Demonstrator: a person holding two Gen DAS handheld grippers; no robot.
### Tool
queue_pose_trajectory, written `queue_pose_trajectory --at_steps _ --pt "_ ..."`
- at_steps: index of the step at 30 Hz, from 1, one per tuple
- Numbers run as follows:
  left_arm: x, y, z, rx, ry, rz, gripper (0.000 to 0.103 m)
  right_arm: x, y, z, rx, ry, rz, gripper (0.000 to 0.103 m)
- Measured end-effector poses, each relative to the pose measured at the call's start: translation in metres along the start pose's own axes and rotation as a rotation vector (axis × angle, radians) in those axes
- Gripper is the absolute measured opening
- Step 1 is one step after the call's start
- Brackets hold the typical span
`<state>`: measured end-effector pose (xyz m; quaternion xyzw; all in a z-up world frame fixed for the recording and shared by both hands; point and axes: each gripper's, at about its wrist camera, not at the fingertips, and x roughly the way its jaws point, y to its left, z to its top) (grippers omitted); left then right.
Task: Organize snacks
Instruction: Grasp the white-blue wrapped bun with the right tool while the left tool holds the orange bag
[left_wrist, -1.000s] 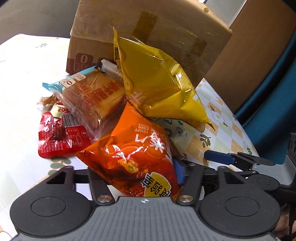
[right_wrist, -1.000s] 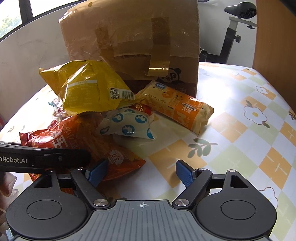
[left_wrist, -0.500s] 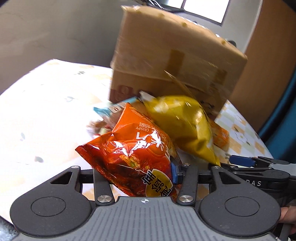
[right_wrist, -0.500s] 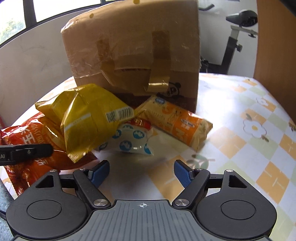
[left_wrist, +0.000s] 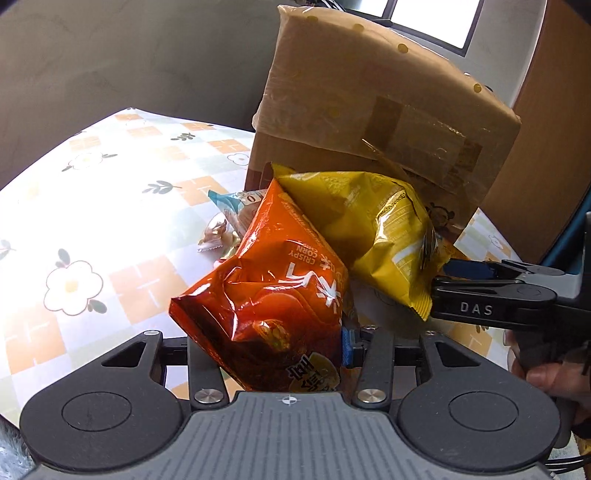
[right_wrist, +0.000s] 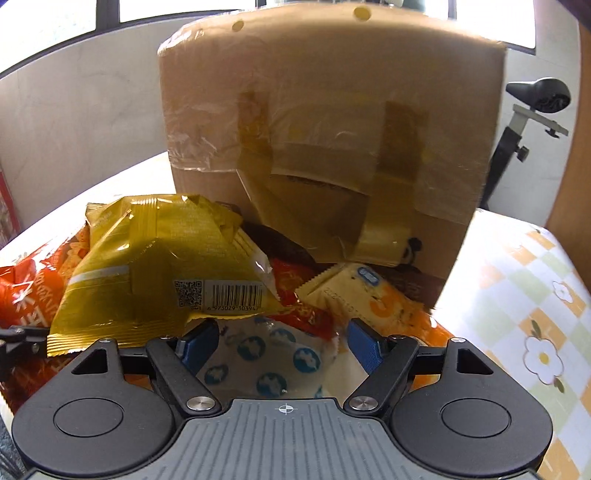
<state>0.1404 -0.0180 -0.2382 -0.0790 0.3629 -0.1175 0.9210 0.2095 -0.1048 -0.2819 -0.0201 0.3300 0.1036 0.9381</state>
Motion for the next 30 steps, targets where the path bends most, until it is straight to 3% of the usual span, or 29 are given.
queue_pose_trajectory --at_steps 16,20,30 --pt "-0.001 0.004 -0.005 -0.027 0.007 0.005 0.049 -0.016 -0.018 -0.034 0.157 0.049 -0.076 0.074" --pt "-0.001 0.004 -0.006 -0.032 0.007 0.005 0.049 -0.023 -0.024 -0.039 0.168 0.057 -0.118 0.075" --pt "-0.002 0.005 -0.006 -0.032 0.007 0.003 0.049 -0.035 -0.031 -0.043 0.156 0.035 -0.124 0.075"
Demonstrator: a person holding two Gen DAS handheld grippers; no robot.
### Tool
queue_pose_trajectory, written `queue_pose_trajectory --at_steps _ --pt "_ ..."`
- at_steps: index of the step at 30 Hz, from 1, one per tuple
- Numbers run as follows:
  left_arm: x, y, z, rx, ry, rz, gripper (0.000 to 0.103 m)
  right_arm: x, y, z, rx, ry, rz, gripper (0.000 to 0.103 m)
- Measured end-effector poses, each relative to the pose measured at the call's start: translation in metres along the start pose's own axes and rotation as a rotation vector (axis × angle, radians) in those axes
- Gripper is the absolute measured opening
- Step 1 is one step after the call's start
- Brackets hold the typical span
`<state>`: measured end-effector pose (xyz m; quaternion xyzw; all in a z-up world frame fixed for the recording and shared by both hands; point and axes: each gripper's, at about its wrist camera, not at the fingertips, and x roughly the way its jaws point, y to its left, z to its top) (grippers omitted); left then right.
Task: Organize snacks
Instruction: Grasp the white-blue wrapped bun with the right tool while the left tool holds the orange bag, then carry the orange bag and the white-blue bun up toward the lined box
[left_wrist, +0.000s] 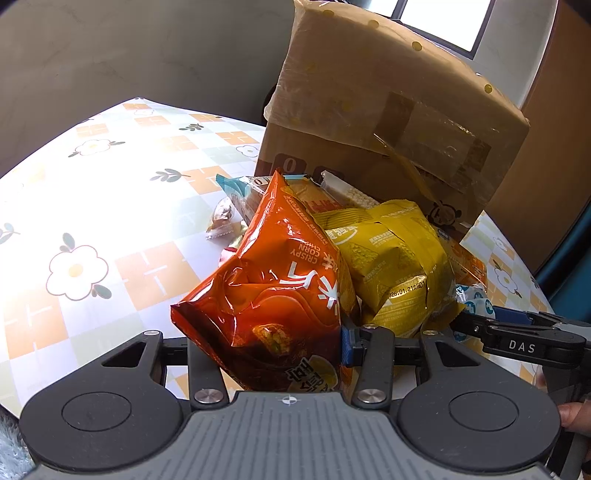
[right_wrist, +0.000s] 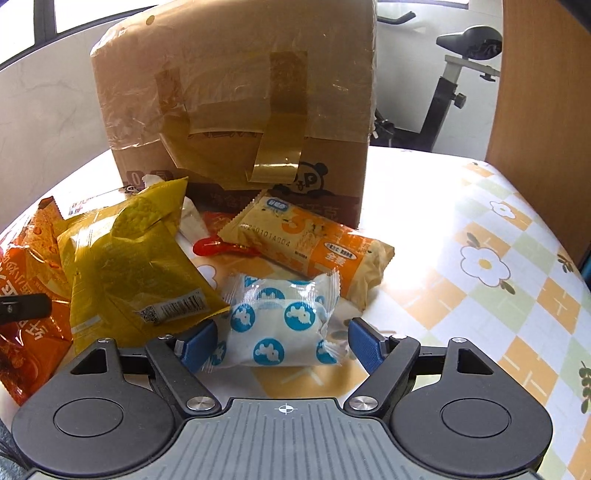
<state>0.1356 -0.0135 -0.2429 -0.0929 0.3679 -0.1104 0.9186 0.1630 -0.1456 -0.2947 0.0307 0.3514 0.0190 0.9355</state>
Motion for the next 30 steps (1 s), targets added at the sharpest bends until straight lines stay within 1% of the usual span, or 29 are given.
queue_pose_trajectory --at_steps 3,5,7,8,10,11,13,16,23,30 --pt "0.0 0.0 0.0 -0.001 0.0 0.0 0.049 0.004 0.001 0.003 -0.011 -0.015 0.003 0.075" --pt "0.0 0.0 0.0 0.001 -0.001 0.0 0.049 0.009 0.002 0.004 -0.02 -0.013 0.009 0.072" --pt "0.0 0.0 0.0 0.002 0.0 0.0 0.049 0.013 0.003 0.004 -0.023 0.006 0.026 0.064" --pt "0.0 0.0 0.0 0.004 0.0 0.0 0.049 0.012 0.004 0.003 -0.023 0.003 0.033 0.062" --pt "-0.001 -0.001 0.001 0.013 0.0 -0.001 0.047 0.007 0.007 0.002 -0.029 -0.013 0.029 0.052" --pt "-0.002 -0.002 0.001 0.021 -0.002 0.002 0.047 0.004 0.006 0.002 -0.026 -0.02 0.033 0.052" --pt "-0.004 -0.005 0.002 0.036 -0.007 0.005 0.046 -0.001 0.004 0.0 -0.004 -0.027 0.049 0.046" --pt "-0.008 -0.007 0.002 0.046 -0.017 0.003 0.045 -0.01 0.0 -0.003 0.024 -0.048 0.046 0.041" --pt "-0.027 -0.01 0.001 0.061 -0.054 0.008 0.044 -0.03 -0.008 -0.009 0.06 -0.084 0.019 0.039" --pt "-0.05 -0.01 -0.001 0.057 -0.11 0.03 0.044 -0.054 -0.017 -0.012 0.09 -0.156 -0.012 0.039"
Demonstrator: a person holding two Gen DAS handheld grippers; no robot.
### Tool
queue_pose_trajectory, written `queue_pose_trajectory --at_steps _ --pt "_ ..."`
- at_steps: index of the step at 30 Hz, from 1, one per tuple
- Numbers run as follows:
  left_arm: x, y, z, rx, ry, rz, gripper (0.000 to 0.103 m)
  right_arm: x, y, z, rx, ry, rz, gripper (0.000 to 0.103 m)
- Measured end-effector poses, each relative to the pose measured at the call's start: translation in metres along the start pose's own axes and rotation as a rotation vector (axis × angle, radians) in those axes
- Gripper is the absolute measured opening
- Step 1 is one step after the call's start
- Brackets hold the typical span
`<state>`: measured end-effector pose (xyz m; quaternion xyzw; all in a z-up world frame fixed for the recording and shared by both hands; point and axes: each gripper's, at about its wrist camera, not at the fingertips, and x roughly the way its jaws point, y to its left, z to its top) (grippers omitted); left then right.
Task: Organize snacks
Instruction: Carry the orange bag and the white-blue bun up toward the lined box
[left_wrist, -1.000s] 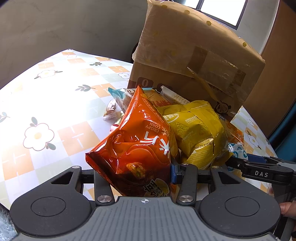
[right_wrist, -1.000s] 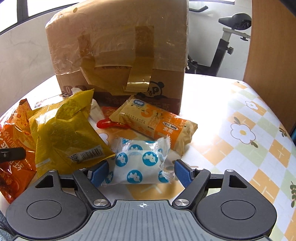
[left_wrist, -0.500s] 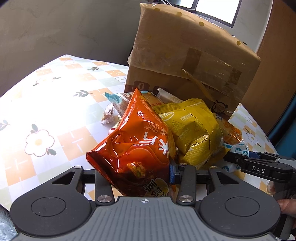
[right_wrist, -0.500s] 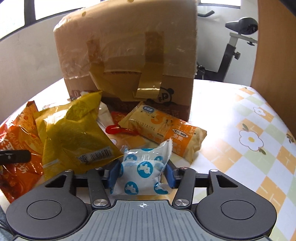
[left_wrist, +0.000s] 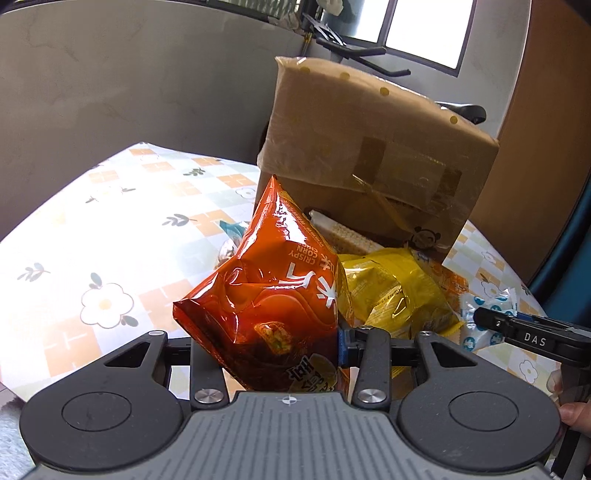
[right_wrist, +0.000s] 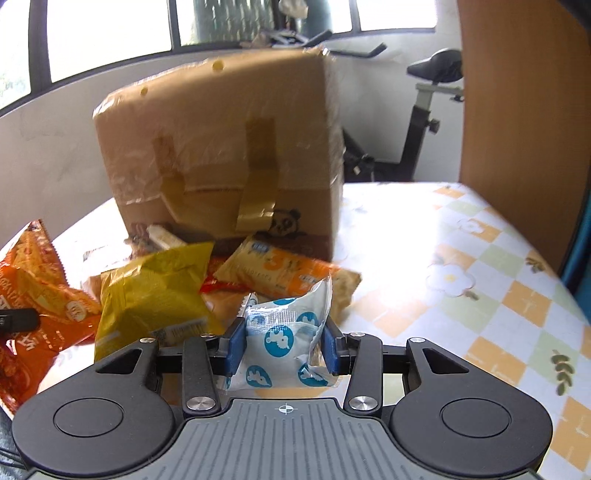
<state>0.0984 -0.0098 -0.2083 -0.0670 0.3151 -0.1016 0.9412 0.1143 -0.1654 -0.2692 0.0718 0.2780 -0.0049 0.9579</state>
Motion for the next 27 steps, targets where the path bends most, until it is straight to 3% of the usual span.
queue_pose_trajectory --at_steps 14,27 --pt "-0.023 0.006 0.016 -0.008 -0.109 0.049 0.044 -0.03 -0.012 0.024 0.034 -0.132 -0.012 0.039" --pt "-0.035 -0.001 0.105 0.04 -0.34 0.021 0.045 -0.05 -0.014 0.105 -0.012 -0.343 0.053 0.039"
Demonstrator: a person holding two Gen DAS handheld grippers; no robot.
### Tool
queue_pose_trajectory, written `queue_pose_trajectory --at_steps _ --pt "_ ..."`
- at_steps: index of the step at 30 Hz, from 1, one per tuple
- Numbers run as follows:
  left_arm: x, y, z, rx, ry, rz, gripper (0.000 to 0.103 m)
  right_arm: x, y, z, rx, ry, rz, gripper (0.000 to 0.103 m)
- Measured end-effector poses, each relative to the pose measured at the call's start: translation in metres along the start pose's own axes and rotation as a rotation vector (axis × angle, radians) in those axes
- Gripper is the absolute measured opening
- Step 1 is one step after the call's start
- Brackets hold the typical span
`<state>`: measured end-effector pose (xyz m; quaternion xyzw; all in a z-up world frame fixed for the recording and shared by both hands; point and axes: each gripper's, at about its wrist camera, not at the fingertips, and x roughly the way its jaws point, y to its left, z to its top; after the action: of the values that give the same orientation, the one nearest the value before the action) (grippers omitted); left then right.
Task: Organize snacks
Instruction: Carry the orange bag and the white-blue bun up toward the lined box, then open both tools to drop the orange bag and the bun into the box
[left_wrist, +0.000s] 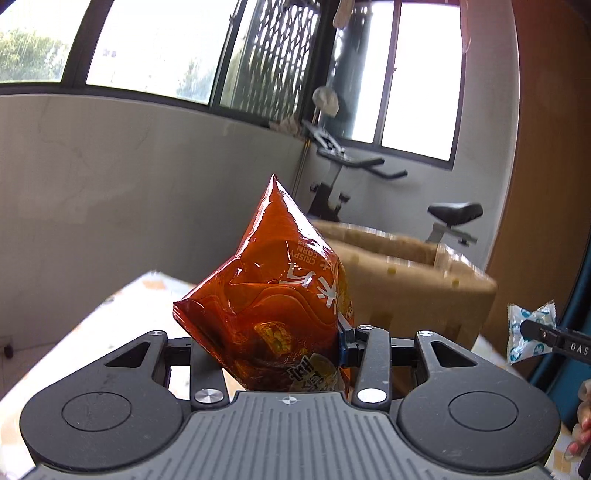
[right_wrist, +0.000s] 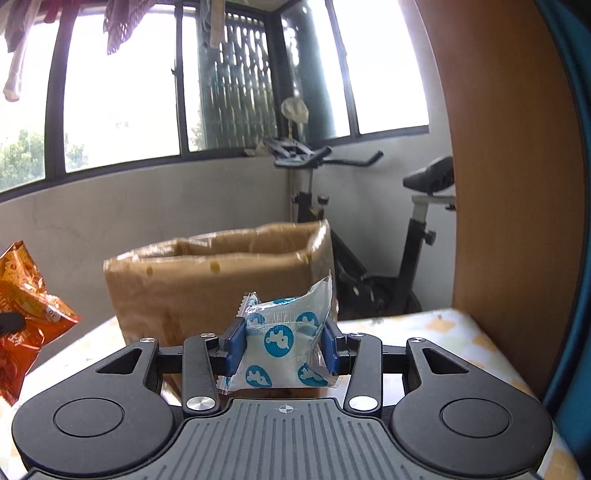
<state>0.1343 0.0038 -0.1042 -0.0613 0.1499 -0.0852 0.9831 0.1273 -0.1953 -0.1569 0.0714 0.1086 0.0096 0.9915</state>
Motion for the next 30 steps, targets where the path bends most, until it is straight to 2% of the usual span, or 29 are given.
queue_pose_trajectory --at_steps 7,18,24,30 --pt "0.034 -0.021 0.04 0.012 -0.065 -0.036 0.045 0.026 0.009 0.043 -0.03 -0.064 0.052 0.039" --pt "0.091 -0.049 0.082 0.044 -0.075 -0.097 0.045 0.083 0.02 0.08 -0.049 -0.064 0.087 0.039" --pt "0.129 -0.06 0.1 0.08 -0.05 -0.132 0.045 0.128 0.02 0.09 -0.006 -0.015 0.093 0.039" --pt "0.159 -0.063 0.096 0.083 0.007 -0.153 0.045 0.16 0.02 0.082 0.065 0.067 0.094 0.039"
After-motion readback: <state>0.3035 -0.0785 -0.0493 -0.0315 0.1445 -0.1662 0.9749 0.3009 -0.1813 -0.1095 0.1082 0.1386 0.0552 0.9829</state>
